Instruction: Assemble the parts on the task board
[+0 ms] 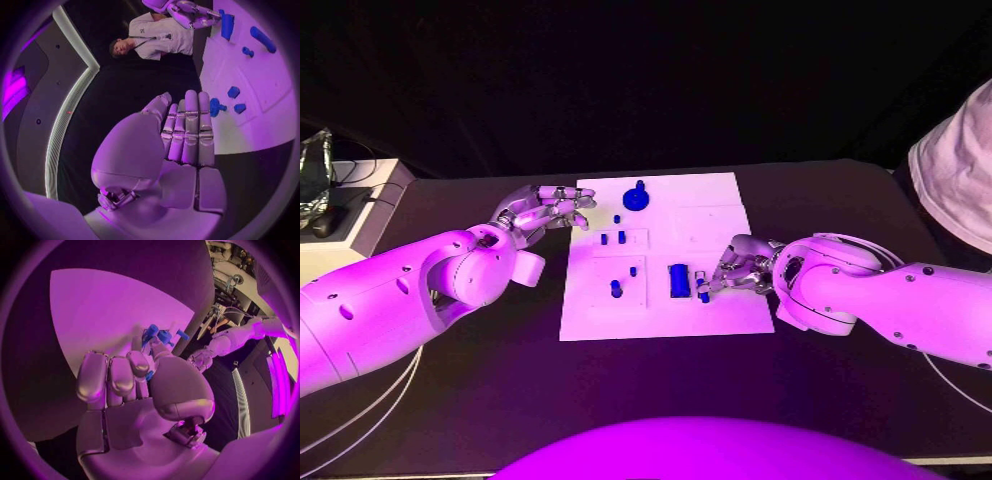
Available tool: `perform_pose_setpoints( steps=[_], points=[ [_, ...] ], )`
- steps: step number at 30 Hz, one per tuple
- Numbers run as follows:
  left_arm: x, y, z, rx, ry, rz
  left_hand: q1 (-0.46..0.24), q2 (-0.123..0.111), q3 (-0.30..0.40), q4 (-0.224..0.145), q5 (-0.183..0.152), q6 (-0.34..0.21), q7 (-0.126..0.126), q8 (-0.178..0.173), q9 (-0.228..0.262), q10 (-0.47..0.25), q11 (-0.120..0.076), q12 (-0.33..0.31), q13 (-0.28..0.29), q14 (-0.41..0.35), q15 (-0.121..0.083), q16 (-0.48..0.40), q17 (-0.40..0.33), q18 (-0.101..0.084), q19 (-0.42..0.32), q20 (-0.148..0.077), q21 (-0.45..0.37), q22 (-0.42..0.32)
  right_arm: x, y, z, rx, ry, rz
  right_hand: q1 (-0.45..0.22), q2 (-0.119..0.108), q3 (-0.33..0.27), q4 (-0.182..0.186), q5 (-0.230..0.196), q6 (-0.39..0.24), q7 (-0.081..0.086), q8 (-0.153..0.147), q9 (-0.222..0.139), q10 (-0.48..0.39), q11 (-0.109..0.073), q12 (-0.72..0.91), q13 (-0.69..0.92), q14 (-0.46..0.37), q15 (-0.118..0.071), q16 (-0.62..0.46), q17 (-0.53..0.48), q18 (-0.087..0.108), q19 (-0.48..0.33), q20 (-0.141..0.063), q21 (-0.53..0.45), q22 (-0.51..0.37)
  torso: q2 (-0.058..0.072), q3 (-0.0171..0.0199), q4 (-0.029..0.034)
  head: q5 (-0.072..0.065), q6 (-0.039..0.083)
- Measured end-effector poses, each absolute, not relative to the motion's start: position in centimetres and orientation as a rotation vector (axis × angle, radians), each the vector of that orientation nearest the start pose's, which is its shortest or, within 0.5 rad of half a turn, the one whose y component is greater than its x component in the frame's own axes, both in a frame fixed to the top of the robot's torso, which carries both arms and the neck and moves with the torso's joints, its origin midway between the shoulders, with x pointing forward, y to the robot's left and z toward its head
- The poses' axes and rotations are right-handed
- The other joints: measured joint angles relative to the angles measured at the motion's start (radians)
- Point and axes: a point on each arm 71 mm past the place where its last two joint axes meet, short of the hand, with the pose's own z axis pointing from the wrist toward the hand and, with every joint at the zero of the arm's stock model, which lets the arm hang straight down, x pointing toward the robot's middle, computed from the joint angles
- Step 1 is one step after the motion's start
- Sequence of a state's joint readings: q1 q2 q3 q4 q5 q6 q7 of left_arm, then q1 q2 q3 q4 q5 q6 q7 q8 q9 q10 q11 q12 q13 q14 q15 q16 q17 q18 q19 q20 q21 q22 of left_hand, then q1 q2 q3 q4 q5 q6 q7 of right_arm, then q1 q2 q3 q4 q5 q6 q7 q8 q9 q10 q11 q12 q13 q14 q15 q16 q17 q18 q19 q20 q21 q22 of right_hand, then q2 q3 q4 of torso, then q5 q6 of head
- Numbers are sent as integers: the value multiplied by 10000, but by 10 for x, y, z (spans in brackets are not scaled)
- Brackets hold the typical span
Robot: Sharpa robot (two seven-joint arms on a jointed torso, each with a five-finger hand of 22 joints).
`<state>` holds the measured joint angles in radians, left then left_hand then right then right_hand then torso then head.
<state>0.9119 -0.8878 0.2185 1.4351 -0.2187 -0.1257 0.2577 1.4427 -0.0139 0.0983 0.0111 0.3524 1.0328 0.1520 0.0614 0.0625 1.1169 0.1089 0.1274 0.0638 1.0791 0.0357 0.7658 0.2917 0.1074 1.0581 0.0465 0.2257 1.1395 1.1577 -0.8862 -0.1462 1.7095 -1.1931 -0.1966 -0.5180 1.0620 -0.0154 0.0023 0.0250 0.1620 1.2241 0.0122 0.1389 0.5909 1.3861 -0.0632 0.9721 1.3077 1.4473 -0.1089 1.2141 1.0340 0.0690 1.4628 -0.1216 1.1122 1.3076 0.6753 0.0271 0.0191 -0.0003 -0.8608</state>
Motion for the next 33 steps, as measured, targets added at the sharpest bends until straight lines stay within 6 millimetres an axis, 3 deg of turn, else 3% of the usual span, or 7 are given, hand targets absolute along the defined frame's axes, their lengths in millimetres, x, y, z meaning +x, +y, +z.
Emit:
perform_pose_setpoints(
  steps=[3,6,23,27,33],
  points=[
    [477,255,-237,-11477,15644,-14996,0,0,0,0,0,0,0,0,0,0,0,0,0,0,0,0,-7,0,0,0,0,0,422,-194,-251,2082,21494,4788,-32,-32,-548,557,68,0,0,0,49,0,0,0,0,0,0,0,28,1,0,0,47,-1,0,0,-1,2,5],
    [477,255,-237,-11478,15644,-14994,0,0,0,0,0,0,0,0,0,0,0,0,0,0,0,0,-7,0,0,0,0,0,422,-195,-251,2268,21391,4894,44,44,-760,745,68,0,0,38,65,0,1,0,-1,0,0,0,28,0,0,0,75,-1,-1,0,-3,2,10],
    [477,256,-238,-11489,15653,-14981,-40,40,28,28,0,0,0,0,0,-23,23,0,0,0,0,0,-6,0,-1,-1,-59,-2,422,-199,-249,2858,20938,5292,92,287,-973,885,111,0,0,118,142,1,3,42,-3,0,1,40,53,0,0,1,75,-2,-1,-1,-1,-17,16],
    [477,256,-238,-11493,15656,-14977,-40,40,28,28,0,0,0,0,0,-38,38,0,0,0,0,0,-6,-1,-1,-1,-59,-2,420,-200,-249,2865,20987,5492,407,337,-948,402,120,7,-7,194,193,1,4,42,-4,0,1,40,81,0,0,1,120,-2,-1,-5,1,-18,4],
    [477,256,-238,-11497,15660,-14974,-40,40,28,28,0,0,0,0,0,-37,38,0,0,0,0,0,-6,0,-1,-1,-58,-2,411,-202,-252,2741,21309,5800,992,124,-621,-381,-89,66,-67,271,244,2,4,78,4,3,-3,40,122,0,0,1,188,-3,-1,-4,1,-5,-7]
  ],
)
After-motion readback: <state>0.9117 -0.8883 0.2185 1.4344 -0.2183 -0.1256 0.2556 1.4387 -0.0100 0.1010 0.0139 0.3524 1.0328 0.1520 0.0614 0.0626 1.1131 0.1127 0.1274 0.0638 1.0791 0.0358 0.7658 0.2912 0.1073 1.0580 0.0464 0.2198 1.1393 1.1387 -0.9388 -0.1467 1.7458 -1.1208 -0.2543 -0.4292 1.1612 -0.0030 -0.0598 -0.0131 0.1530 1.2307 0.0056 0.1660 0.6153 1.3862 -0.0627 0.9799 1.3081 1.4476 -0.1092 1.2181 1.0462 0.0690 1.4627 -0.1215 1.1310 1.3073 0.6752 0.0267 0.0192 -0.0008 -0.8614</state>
